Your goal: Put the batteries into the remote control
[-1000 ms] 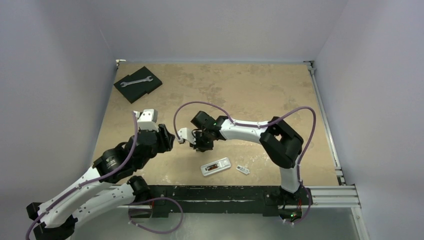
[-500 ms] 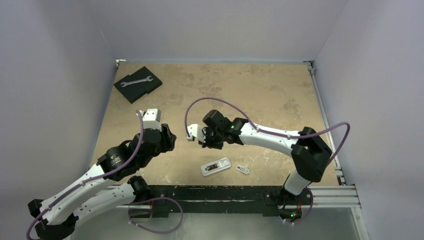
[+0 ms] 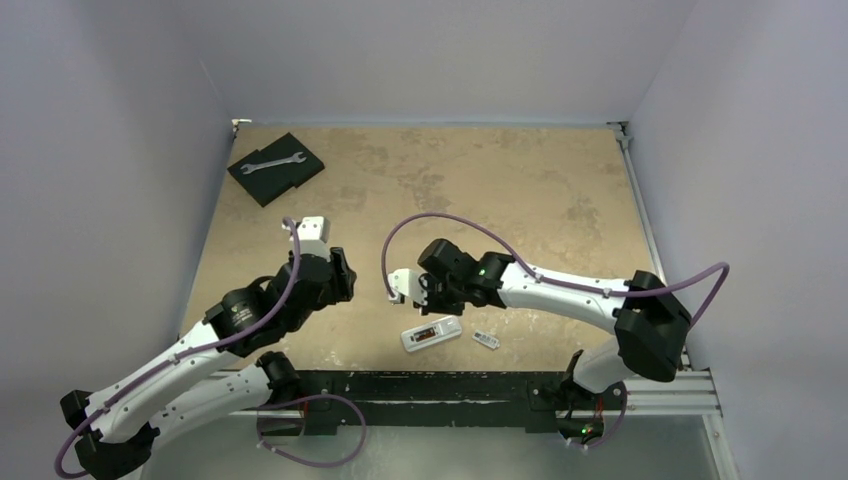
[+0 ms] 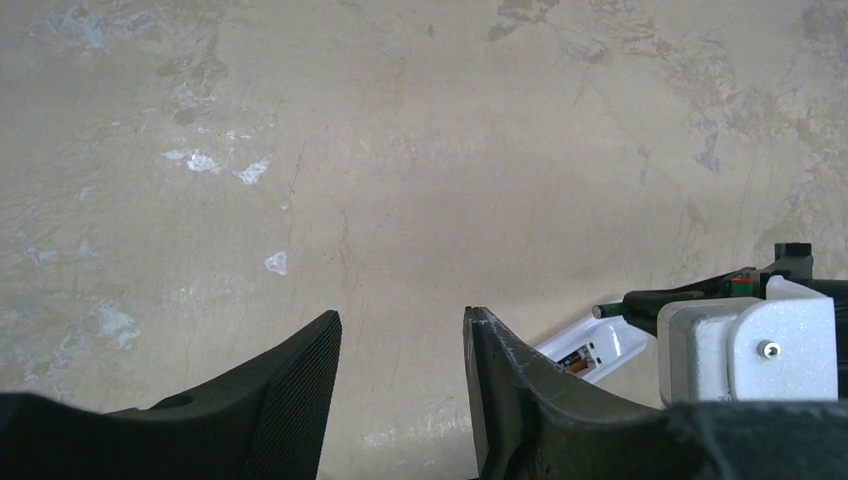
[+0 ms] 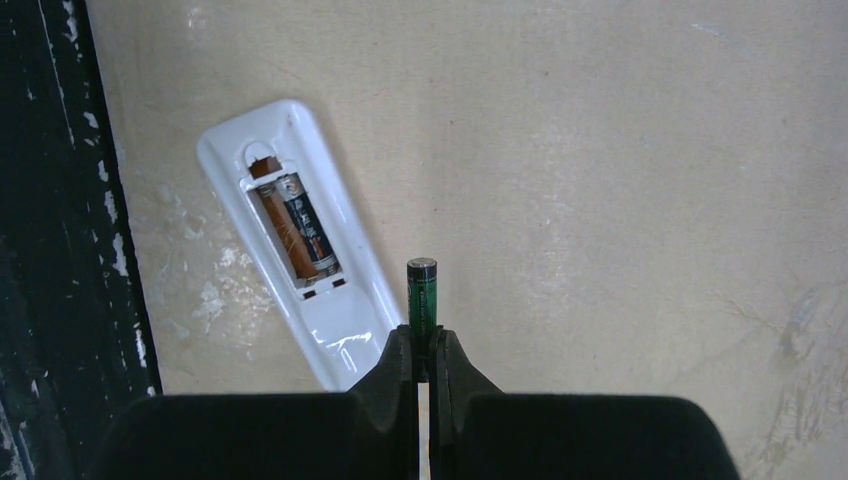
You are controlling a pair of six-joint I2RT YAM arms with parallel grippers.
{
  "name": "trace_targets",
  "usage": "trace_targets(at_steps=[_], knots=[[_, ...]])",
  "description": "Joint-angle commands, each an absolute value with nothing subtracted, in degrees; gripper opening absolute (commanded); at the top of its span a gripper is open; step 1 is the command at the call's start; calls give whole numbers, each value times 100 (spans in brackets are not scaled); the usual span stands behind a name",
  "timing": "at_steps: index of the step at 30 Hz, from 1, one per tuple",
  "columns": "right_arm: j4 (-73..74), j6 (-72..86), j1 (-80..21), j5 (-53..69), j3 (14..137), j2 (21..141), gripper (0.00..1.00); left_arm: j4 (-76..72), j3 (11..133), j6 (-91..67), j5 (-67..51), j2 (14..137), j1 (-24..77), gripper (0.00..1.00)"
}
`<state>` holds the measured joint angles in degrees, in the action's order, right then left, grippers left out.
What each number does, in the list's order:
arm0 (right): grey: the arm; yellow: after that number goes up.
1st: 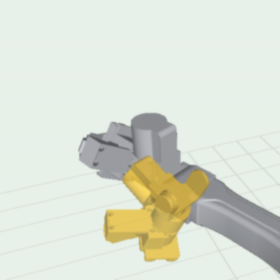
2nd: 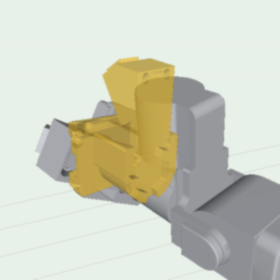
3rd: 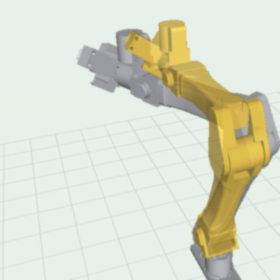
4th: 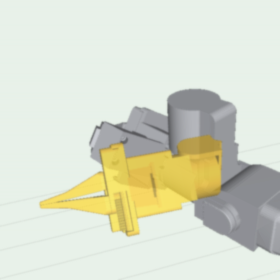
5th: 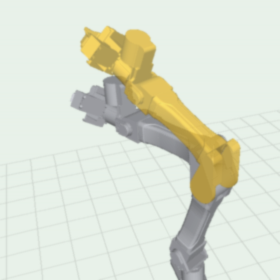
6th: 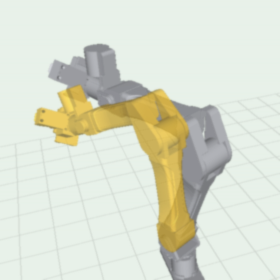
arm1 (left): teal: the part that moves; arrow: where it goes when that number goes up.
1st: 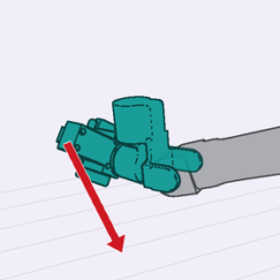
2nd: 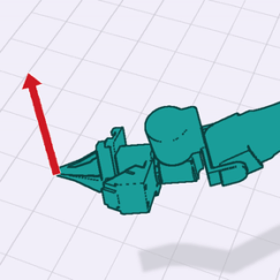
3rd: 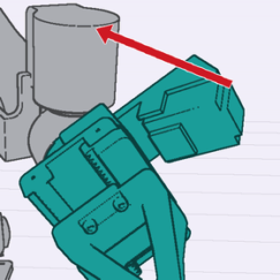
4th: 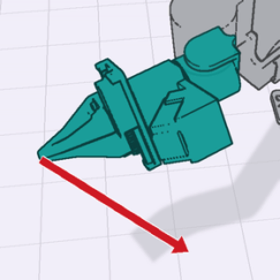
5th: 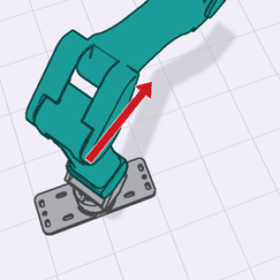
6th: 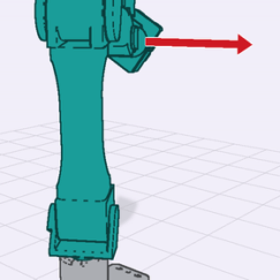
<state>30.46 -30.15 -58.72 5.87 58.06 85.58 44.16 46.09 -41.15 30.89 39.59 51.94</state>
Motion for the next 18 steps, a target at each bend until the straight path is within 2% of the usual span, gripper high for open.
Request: trace_targets(at_steps=[1, 18], knots=[[3184, -3006, -5960, 637, 5712, 8359, 0, 4230, 4580, -4111, 3138, 3925, 5222, 49], [3125, -3093, -6416, 871, 5658, 8632, 0, 4235, 4565, -4133, 3160, 3876, 5221, 49]])
